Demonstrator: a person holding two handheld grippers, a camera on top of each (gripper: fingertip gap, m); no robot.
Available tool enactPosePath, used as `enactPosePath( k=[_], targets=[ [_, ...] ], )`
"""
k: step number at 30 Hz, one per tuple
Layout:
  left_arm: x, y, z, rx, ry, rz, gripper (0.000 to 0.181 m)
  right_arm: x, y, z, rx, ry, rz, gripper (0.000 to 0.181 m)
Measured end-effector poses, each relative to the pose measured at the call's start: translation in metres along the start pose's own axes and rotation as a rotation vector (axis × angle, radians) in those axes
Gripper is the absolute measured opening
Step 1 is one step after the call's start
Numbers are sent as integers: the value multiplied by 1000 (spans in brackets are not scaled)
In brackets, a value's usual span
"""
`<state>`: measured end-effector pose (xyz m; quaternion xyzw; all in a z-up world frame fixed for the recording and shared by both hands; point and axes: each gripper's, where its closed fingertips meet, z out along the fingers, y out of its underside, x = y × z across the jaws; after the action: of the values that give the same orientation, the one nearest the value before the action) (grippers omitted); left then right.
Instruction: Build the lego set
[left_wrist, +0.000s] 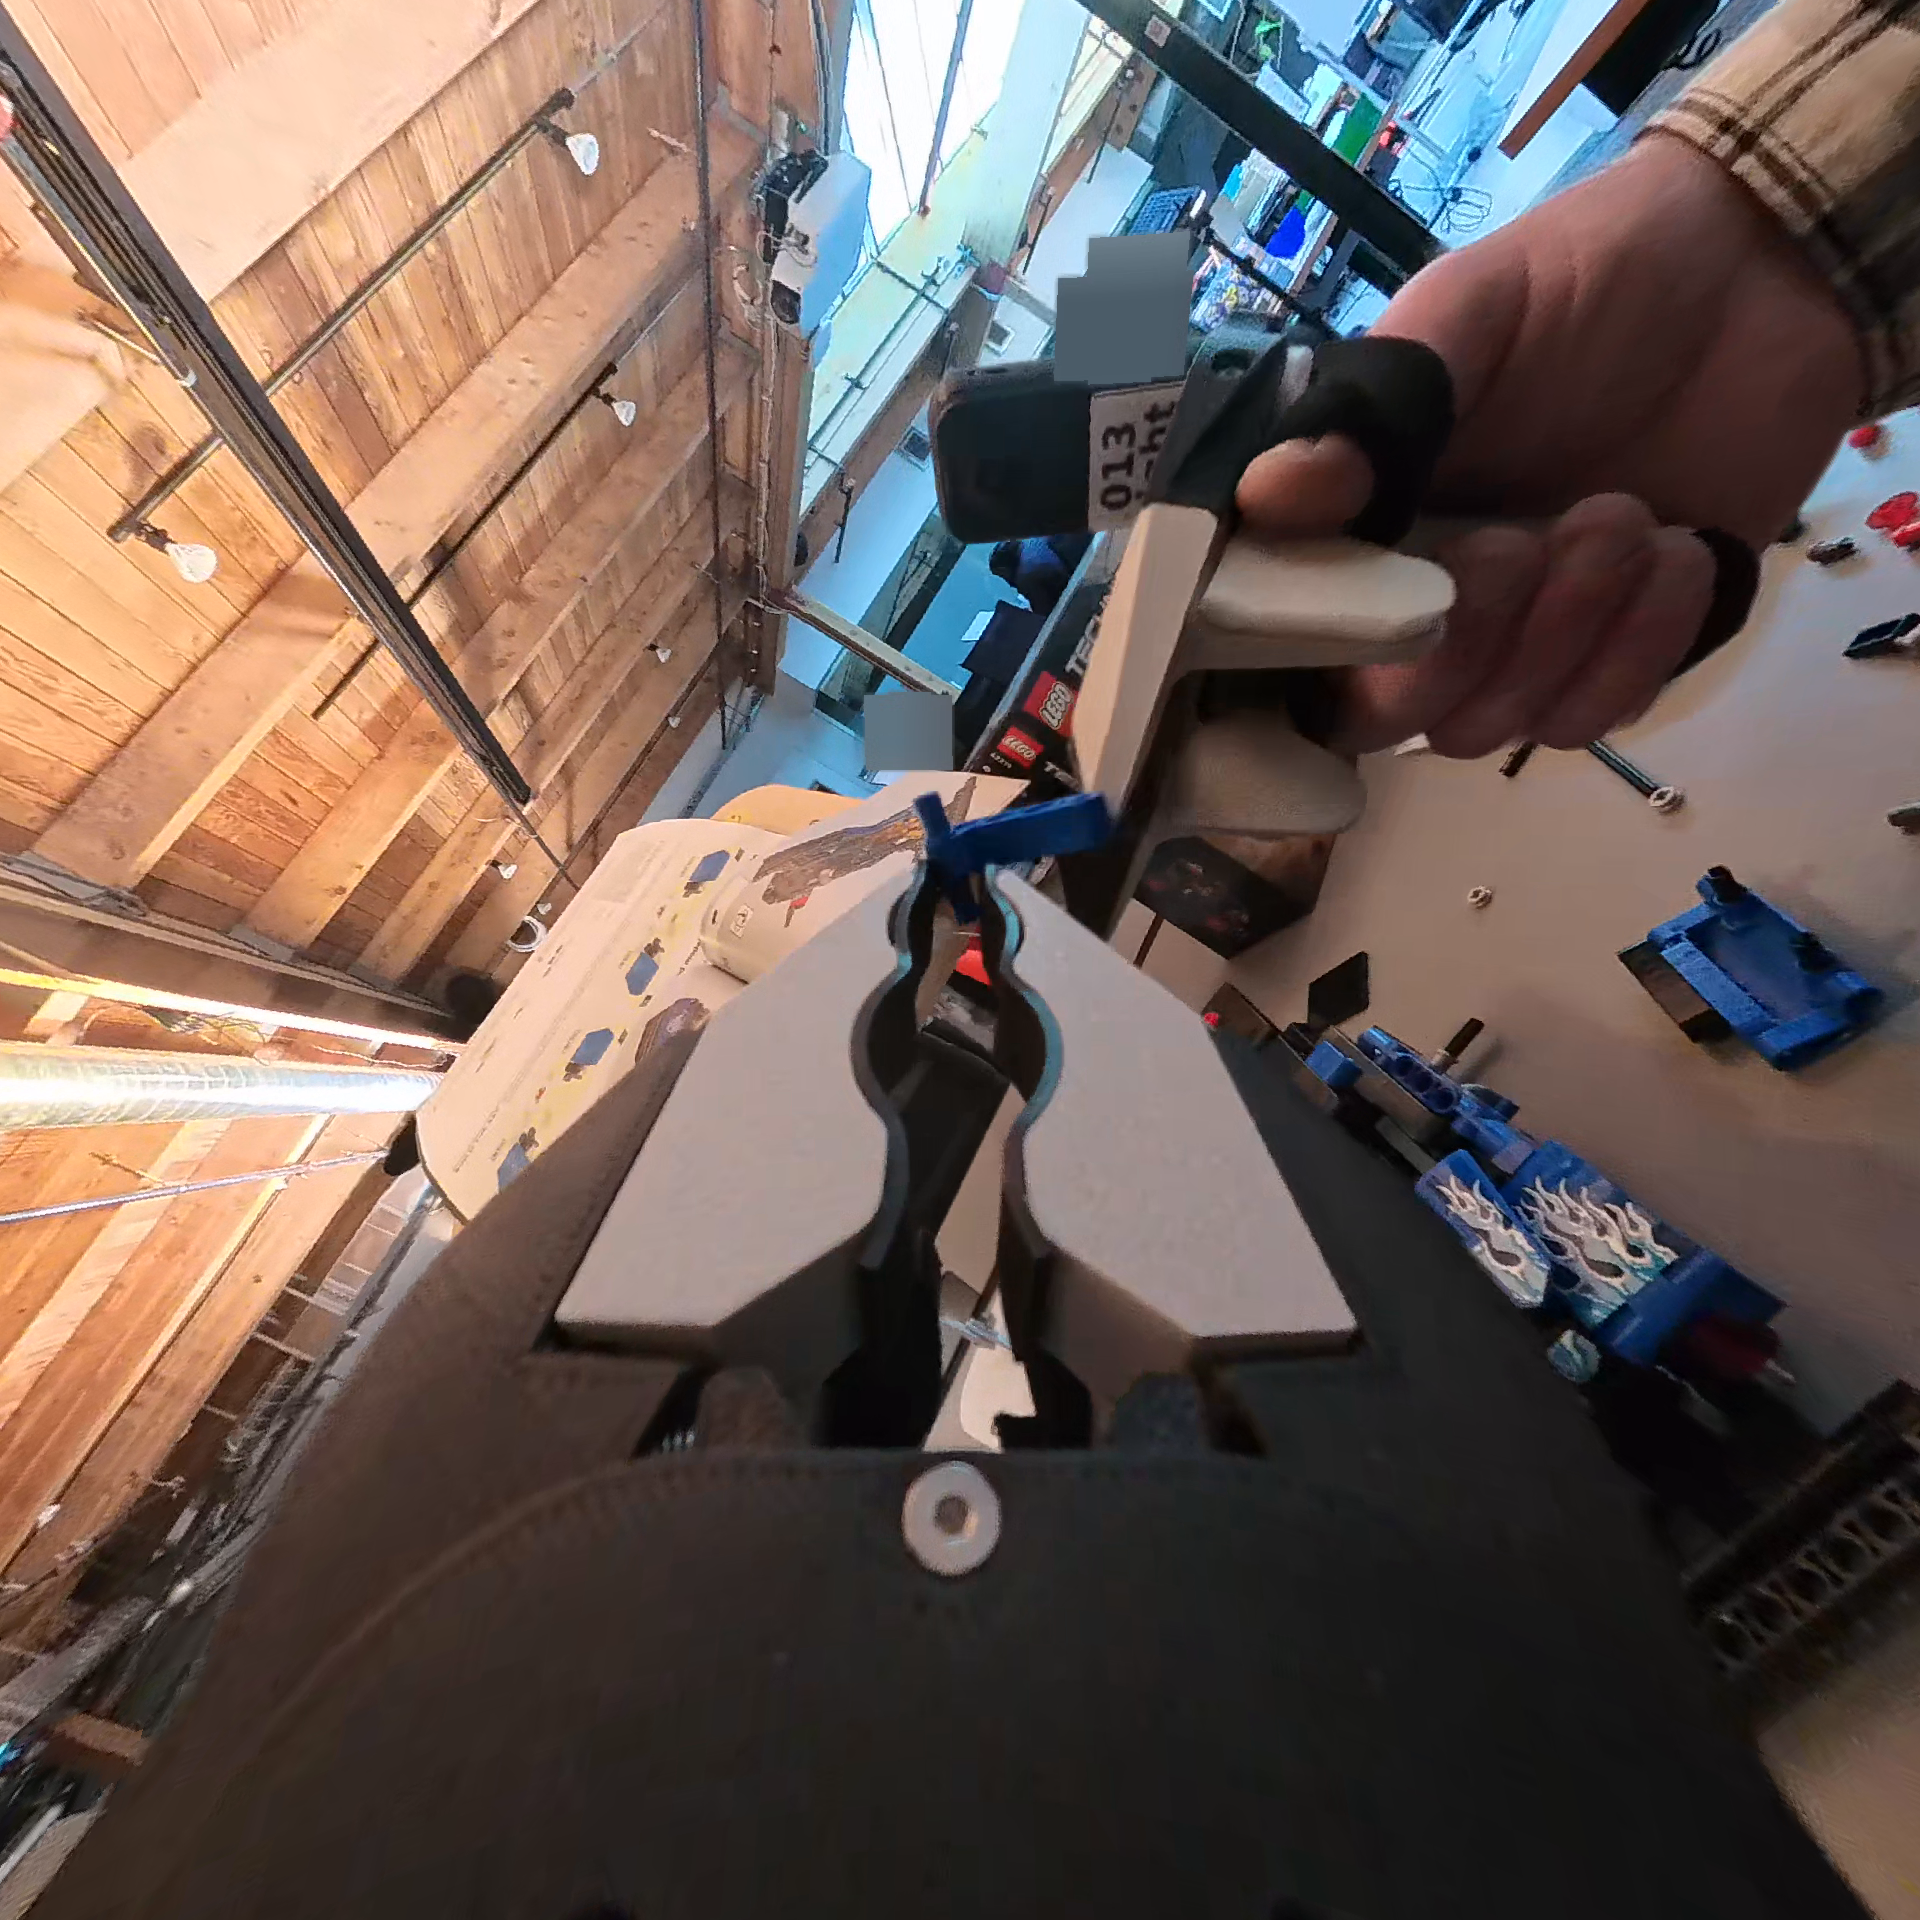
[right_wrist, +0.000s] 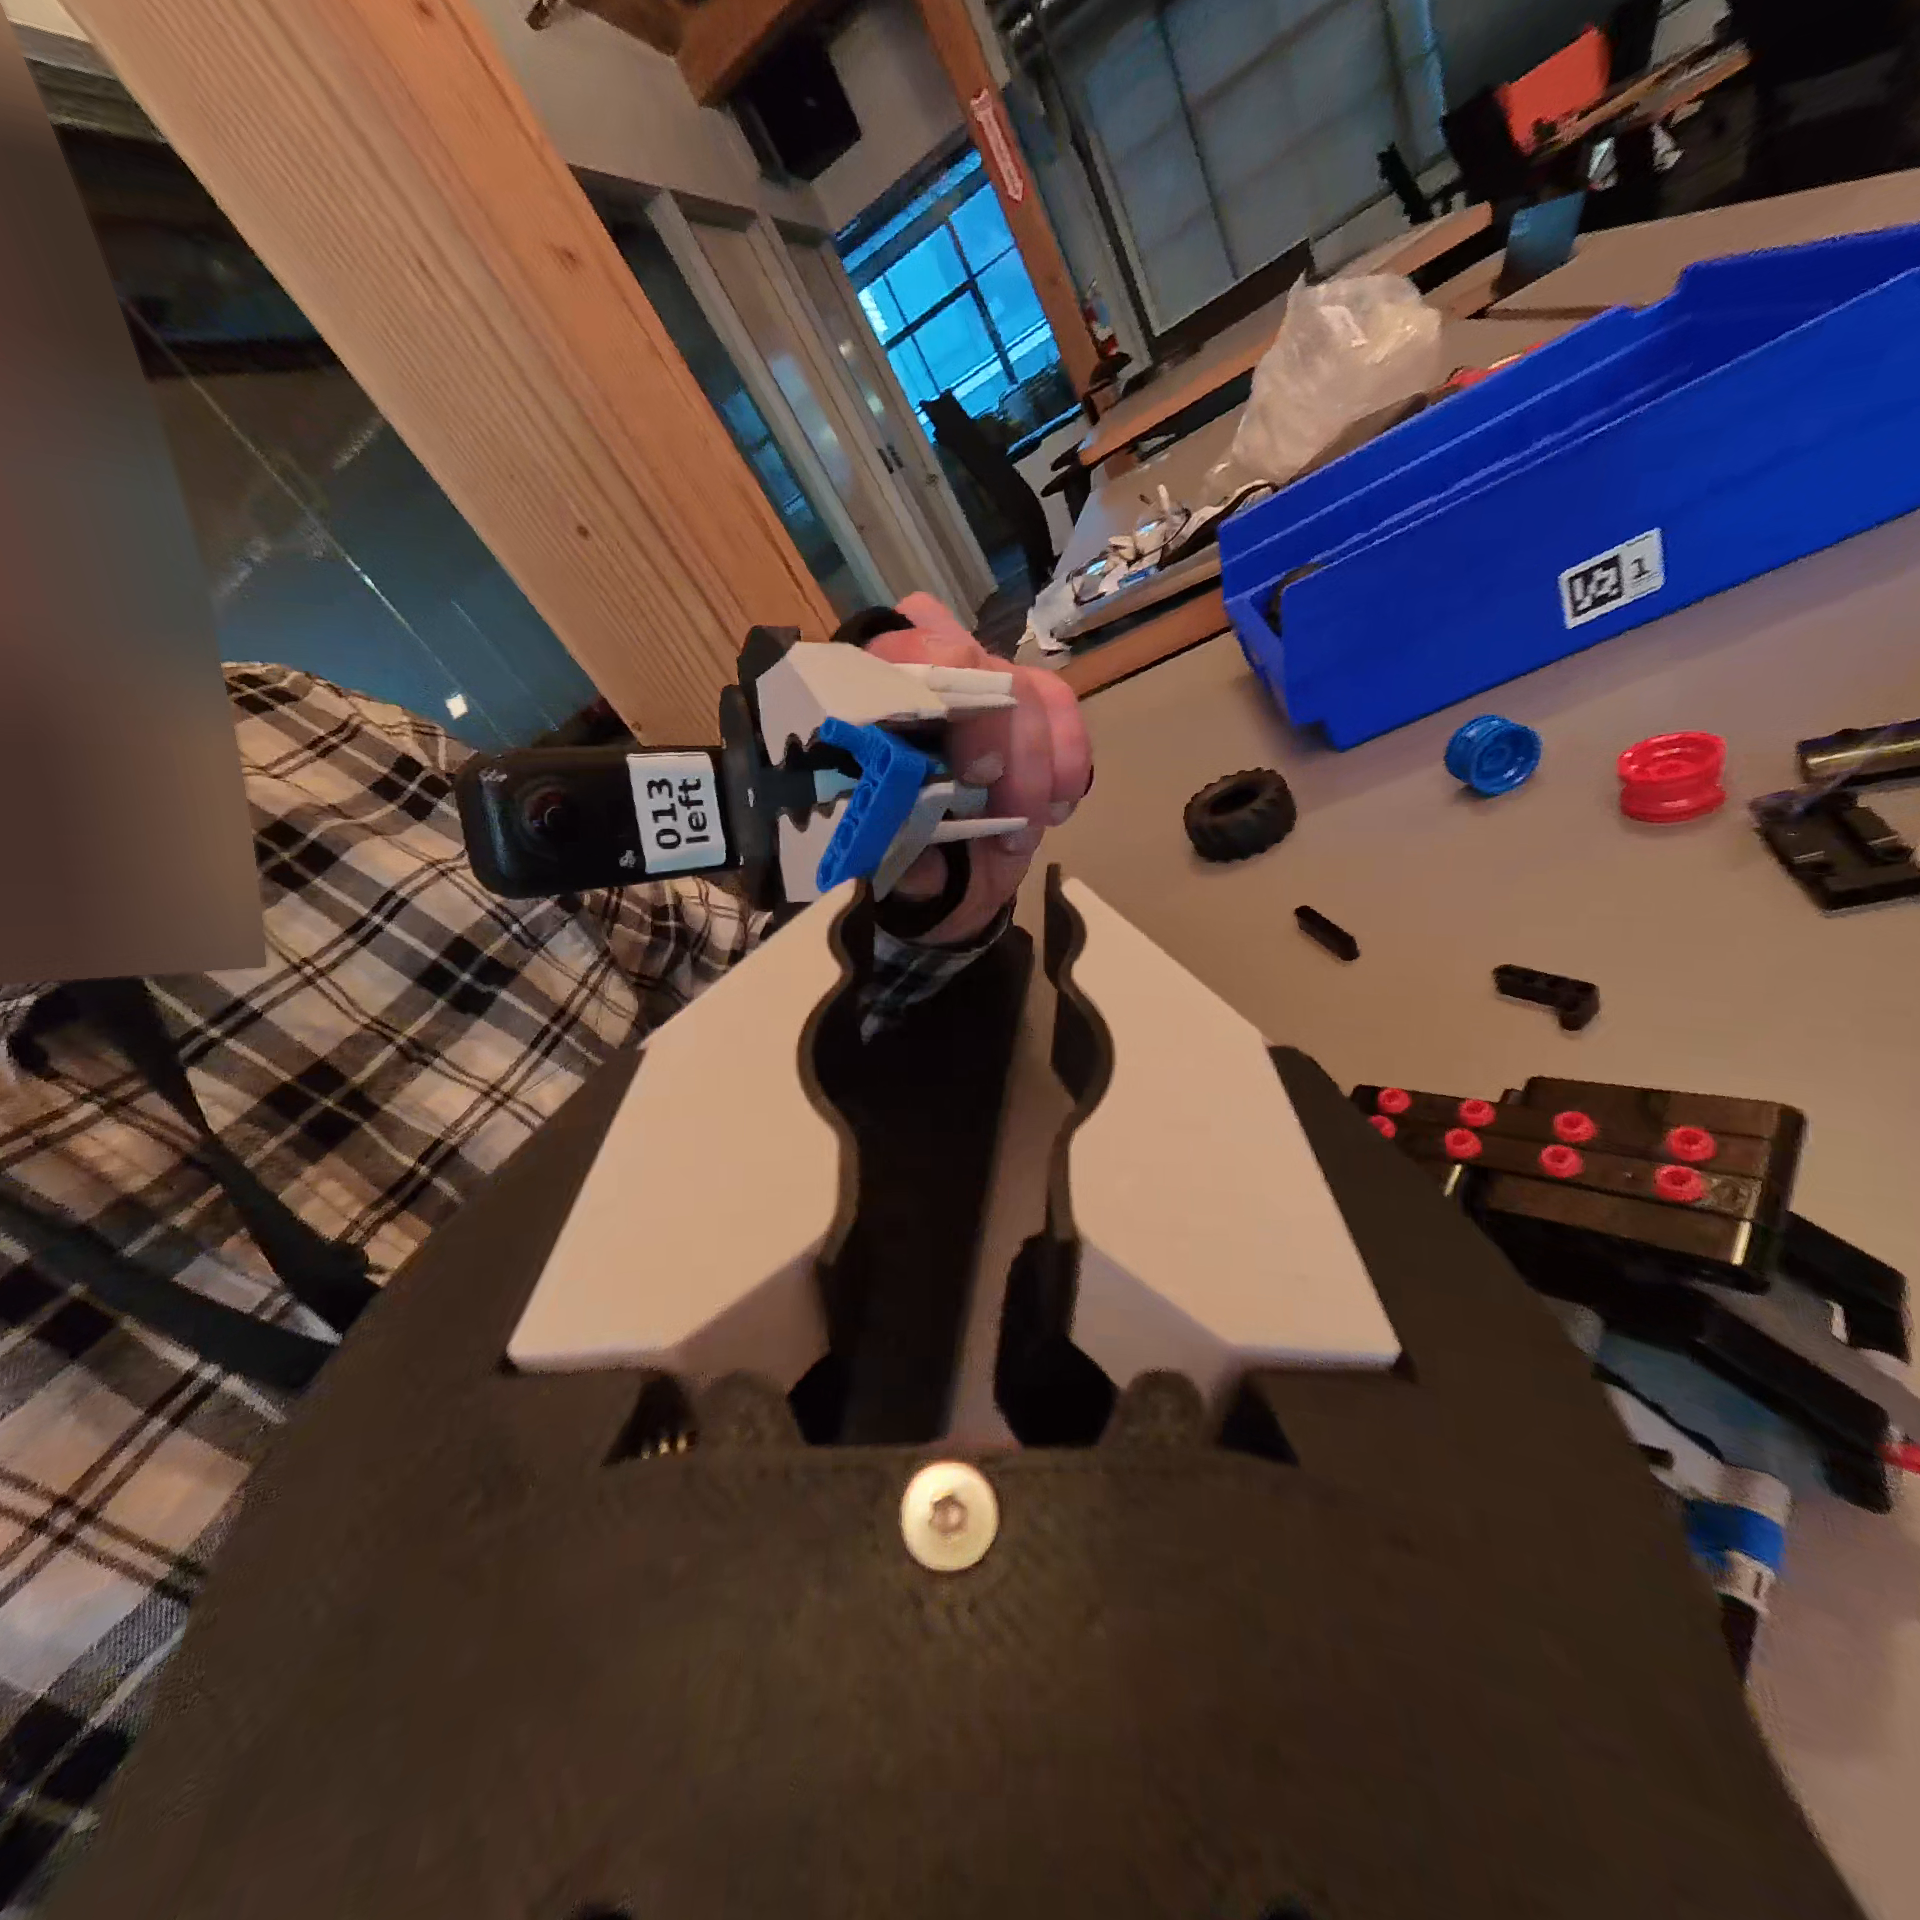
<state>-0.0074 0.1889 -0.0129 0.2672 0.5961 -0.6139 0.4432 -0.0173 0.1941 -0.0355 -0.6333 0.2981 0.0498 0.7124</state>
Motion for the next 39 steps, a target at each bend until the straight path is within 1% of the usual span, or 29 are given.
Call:
enactPosePath(
  k=[4,7,9,10,12,15,19,21,23,25,27,30,32,35,37,39],
  targets=[
    [0,0,0,2,-12,9,7,-4,1,0,18,-42,17,29],
    [0,-3,0,5,-25,15,6,-9,3,2,13,-66,4,13],
    [-2,-5,0,5,-41,26,6,-11,4,4,12,-72,-2,9],
    [-2,-5,0,7,-43,21,6,-10,4,5,12,-60,-2,10],
    [-2,-6,1,7,-54,16,6,-2,4,4,21,-22,13,25],
    [-2,-9,2,17,-61,15,6,-3,3,3,29,-25,18,27],
    [-2,-9,3,17,-67,17,6,-7,4,3,29,-29,6,24],
    [-2,-7,3,7,-71,24,6,-8,2,-2,45,-37,15,31],
    [-1,-6,4,2,-71,31,6,-14,0,-6,60,-80,20,33],
    [-1,-6,4,-3,-77,36,6,-16,-2,-10,60,-76,15,35],
    [2,-5,6,-12,-70,51,6,-22,2,-7,38,-94,14,34],
    [7,-5,8,-25,-65,81,6,-22,6,-1,4,-55,-22,25],
    [8,-6,10,-29,-66,83,6,-18,6,-2,-4,-18,-34,11],
    [14,-4,12,-31,-30,68,5,-14,9,-6,-30,11,-60,9],
    [23,1,14,-39,49,-7,4,-7,12,-14,-71,66,-106,7],
    [31,3,14,-23,137,-127,9,4,16,-24,-132,157,-174,6]
  ],
)
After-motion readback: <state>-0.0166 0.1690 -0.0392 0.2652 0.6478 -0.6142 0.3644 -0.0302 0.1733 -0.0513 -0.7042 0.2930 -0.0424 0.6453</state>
